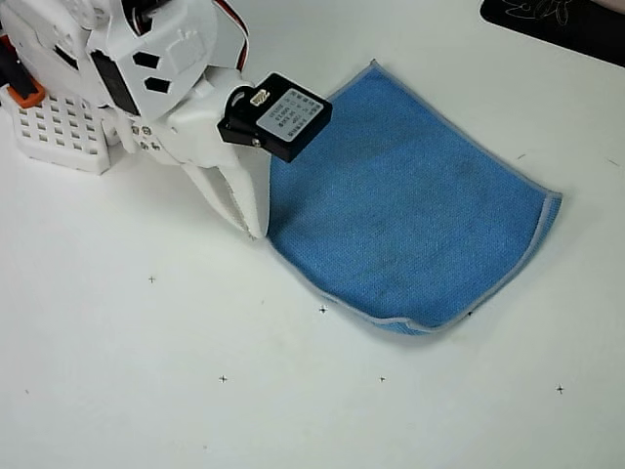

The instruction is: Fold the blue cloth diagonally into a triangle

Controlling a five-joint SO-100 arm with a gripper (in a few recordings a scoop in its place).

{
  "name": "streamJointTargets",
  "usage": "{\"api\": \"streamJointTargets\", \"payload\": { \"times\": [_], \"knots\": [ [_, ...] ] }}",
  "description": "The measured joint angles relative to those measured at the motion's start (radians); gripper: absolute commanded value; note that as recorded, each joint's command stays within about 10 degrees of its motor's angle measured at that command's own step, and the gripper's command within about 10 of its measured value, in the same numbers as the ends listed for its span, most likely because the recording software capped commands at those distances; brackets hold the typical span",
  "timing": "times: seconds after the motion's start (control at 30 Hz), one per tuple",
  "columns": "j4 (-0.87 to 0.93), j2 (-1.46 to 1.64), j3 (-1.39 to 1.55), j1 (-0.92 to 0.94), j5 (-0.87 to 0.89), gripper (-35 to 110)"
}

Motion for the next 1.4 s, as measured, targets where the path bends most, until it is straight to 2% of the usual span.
{"api": "streamJointTargets", "payload": {
  "times": [0.07, 0.2, 0.37, 0.53, 0.73, 1.4],
  "knots": [
    [-0.002, 0.003, -0.002, -0.003, 0.009, 11],
    [-0.115, 0.107, -0.066, -0.150, 0.078, 20],
    [-0.141, 0.106, -0.066, -0.284, 0.138, 31],
    [-0.161, 0.106, -0.066, -0.179, 0.141, 41],
    [-0.224, 0.106, -0.066, -0.106, 0.120, 41],
    [-0.166, 0.114, -0.066, 0.084, 0.186, 41]
  ]
}}
